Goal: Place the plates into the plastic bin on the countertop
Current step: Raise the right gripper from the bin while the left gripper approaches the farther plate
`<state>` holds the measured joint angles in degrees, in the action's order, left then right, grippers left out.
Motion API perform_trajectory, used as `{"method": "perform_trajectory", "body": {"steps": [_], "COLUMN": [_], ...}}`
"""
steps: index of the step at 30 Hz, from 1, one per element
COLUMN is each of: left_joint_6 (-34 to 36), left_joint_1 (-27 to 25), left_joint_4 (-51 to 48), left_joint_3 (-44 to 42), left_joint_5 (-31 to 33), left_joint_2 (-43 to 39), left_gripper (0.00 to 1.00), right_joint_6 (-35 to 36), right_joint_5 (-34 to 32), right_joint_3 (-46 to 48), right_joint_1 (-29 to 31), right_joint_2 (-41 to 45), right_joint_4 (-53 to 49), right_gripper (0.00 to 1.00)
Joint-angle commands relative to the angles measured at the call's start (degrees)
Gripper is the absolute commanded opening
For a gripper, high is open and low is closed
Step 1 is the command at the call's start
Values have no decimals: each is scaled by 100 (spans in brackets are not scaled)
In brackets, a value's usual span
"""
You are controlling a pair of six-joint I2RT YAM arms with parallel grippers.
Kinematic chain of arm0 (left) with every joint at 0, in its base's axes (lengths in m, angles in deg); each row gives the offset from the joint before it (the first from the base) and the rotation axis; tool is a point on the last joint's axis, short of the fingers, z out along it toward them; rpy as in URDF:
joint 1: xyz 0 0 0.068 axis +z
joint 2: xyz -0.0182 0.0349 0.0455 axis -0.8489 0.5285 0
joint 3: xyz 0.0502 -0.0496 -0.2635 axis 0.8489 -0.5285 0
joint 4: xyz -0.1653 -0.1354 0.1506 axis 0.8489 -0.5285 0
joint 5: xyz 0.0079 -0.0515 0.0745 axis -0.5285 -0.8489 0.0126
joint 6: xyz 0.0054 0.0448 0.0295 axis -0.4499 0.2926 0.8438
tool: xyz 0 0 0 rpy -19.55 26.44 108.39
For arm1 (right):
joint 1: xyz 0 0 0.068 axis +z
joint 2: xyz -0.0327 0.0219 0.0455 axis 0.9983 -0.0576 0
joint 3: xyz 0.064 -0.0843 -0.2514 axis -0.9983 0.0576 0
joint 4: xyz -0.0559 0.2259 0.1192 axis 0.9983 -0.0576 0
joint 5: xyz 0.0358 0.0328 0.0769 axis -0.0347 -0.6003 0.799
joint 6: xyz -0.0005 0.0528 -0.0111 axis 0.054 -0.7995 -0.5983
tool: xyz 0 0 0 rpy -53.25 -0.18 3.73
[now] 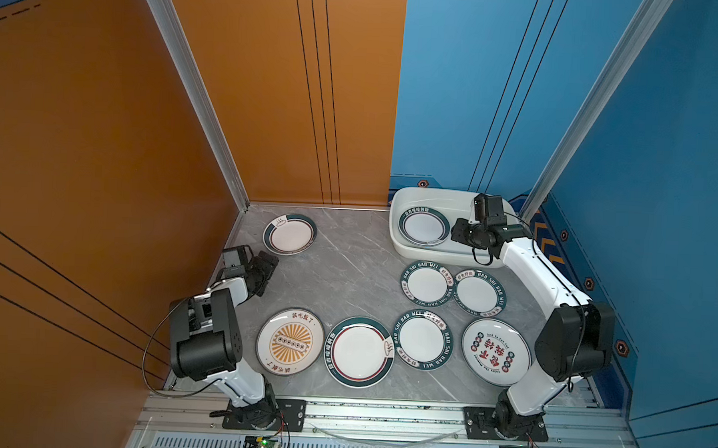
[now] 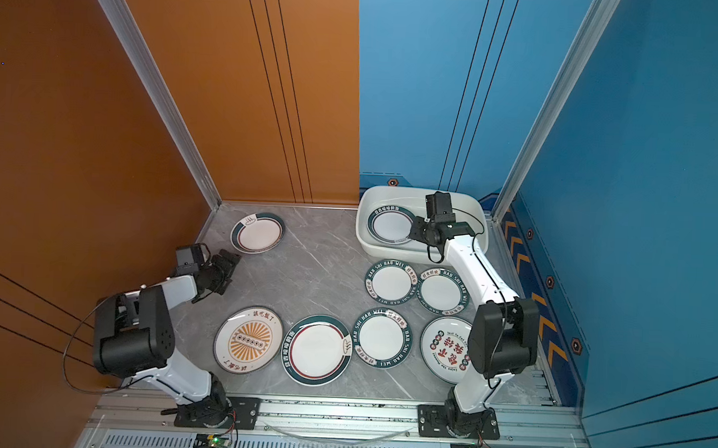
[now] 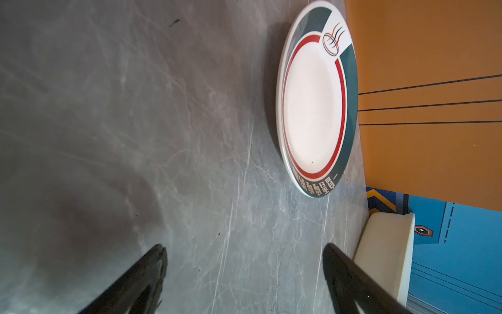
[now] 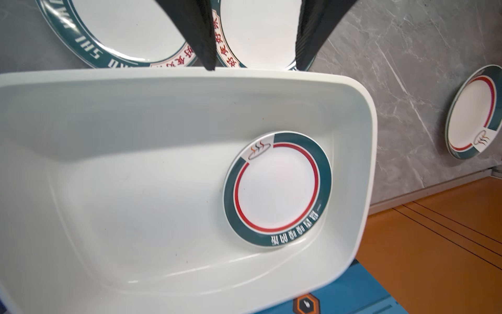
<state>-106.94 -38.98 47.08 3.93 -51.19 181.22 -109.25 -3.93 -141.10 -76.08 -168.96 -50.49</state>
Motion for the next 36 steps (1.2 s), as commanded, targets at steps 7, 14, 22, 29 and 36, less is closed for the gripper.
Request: {"method": "perform_trajectory", "body": {"steps": [7, 14, 22, 29, 36], "left_joint_6": [-373, -436, -394, -420, -429], "left_joint_1": [-88, -161, -285, -329, -321], "left_joint_4": [242, 244, 253, 303, 601], "left_joint_3": [870, 1361, 1643, 1838, 1802], "left_joint_5": [72, 209, 196, 178, 154], "left_joint_2": [1217, 1710, 2150, 2457, 2523], "left_gripper": [75, 62, 47, 34, 20], "right_joint_6": [-277, -357, -417, -435, -443], "right_joint_5": [465, 600, 676, 722, 732], "right_joint_3": [365, 436, 497, 502, 520], "right_joint_1": [-52, -50, -41, -15, 54], "right_joint_2": [294, 278, 238, 183, 163], "right_joint_4": [481, 573, 660, 667, 683], "right_gripper": [50, 50, 50, 49, 50]}}
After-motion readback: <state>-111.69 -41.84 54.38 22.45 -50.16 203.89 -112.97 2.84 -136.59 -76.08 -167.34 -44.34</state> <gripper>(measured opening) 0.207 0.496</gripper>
